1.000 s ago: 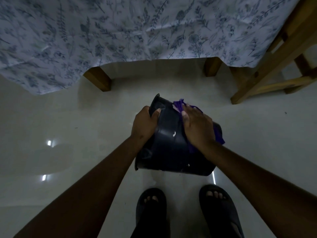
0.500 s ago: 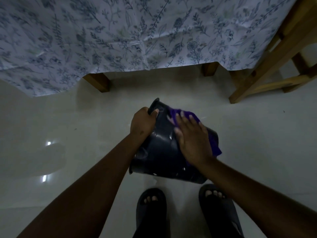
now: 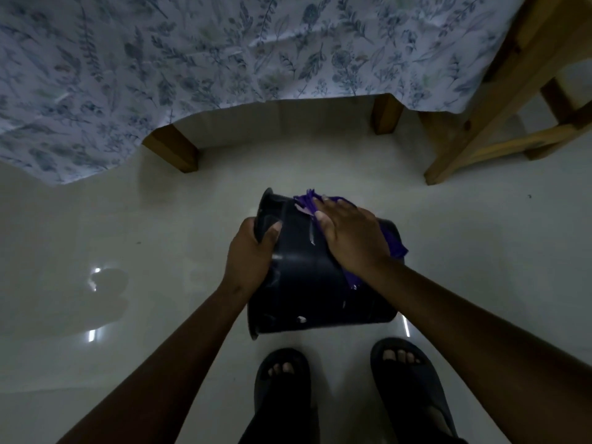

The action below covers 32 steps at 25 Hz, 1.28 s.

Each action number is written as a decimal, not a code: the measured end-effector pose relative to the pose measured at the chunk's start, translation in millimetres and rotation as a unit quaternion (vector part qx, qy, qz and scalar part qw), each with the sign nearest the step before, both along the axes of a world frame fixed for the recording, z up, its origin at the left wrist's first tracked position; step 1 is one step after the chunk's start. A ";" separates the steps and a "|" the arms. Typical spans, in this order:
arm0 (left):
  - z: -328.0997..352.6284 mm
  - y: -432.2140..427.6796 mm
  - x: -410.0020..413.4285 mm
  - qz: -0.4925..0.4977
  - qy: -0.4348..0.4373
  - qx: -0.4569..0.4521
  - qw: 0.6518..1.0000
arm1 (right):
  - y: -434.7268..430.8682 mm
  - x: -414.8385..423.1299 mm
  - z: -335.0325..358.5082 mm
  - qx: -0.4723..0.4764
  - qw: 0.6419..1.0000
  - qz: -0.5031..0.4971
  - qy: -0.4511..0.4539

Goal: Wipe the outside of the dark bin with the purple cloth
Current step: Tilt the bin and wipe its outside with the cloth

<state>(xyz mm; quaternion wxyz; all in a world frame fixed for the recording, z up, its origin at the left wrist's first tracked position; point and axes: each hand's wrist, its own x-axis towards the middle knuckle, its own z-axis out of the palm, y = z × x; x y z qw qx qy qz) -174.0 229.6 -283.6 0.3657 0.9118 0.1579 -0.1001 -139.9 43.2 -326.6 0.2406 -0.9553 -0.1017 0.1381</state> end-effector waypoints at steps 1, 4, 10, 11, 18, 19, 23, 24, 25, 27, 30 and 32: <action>-3.3 -0.7 3.1 0.018 -0.001 0.008 1.000 | 1.6 -6.6 4.4 0.003 1.000 0.002 -0.001; -1.0 -5.5 27.6 0.034 0.011 -0.005 0.999 | 10.1 -69.3 17.4 -0.032 0.996 0.062 -0.060; -0.5 -3.9 31.4 0.016 0.000 0.002 1.000 | 4.1 17.3 8.9 0.004 1.000 0.010 0.015; -1.8 -2.2 28.9 0.016 -0.002 0.004 1.000 | 3.8 18.6 7.7 0.004 1.000 -0.002 0.021; -5.0 0.1 29.6 -0.004 0.004 0.006 1.000 | 9.5 -57.6 11.3 -0.026 0.996 0.065 -0.049; -2.8 -1.1 30.2 -0.007 0.006 0.006 1.000 | 10.5 -33.9 9.2 -0.019 0.998 0.046 -0.038; -0.4 -0.9 33.5 -0.006 0.012 0.019 1.000 | 14.6 3.4 6.6 0.012 0.999 -0.045 0.025; -2.3 -0.2 34.4 -0.008 0.015 0.020 1.000 | 20.0 -18.1 8.7 0.001 0.999 -0.042 0.012; -5.4 0.3 36.0 -0.009 0.016 0.018 1.000 | 27.0 -47.6 13.1 -0.018 1.000 -0.018 -0.007; -9.8 -0.3 42.1 -0.012 0.013 0.016 1.000 | 32.8 -89.6 18.0 -0.049 0.997 0.031 -0.051; -6.3 -5.2 50.4 -0.001 -0.001 0.017 1.000 | 28.4 -60.0 10.5 -0.052 0.996 0.013 -0.066; -4.2 -6.3 51.8 0.008 0.002 0.016 1.000 | 25.0 -15.8 7.7 -0.040 0.998 -0.038 -0.034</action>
